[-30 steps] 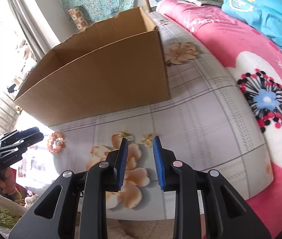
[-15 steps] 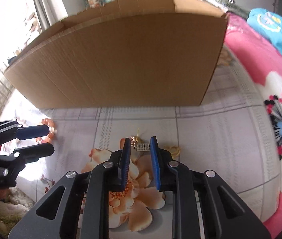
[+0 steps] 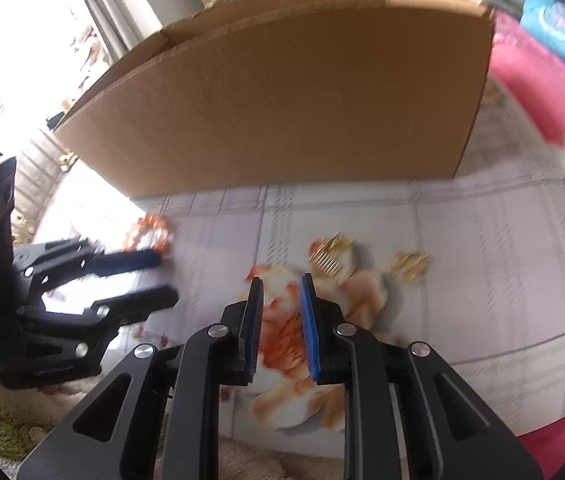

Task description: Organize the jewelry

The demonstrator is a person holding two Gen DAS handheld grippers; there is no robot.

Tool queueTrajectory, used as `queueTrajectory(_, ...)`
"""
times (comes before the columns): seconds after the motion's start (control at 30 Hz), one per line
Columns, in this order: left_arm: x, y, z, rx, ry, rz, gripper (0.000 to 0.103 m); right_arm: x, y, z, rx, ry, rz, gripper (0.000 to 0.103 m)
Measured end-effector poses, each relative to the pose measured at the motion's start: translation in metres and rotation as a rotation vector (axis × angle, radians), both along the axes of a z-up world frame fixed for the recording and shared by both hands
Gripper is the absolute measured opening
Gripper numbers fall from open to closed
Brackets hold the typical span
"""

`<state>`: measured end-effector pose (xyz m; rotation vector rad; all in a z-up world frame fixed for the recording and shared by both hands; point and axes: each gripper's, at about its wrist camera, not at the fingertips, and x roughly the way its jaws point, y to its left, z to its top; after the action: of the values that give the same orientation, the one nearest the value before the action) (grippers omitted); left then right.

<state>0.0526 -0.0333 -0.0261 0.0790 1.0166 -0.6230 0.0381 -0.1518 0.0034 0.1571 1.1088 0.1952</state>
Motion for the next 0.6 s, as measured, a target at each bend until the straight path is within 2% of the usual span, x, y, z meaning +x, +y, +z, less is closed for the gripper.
queueTrajectory(0.1,-0.002,0.002,0.001,0.000,-0.001,-0.002,0.038,0.006,0.000,0.003,-0.027,-0.031,-0.016,0.019)
queueTrajectory(0.23,-0.002,0.004,0.000,-0.001,0.000,-0.003,0.038,0.011,0.003,-0.005,-0.026,-0.014,0.005,0.019)
queueTrajectory(0.43,-0.003,0.007,-0.001,-0.003,0.001,0.006,0.038,0.008,0.017,-0.007,0.091,0.037,0.064,0.019)
queueTrajectory(0.6,-0.004,0.011,-0.001,-0.010,0.005,0.009,0.038,0.008,0.003,-0.003,0.099,0.020,0.009,0.019)
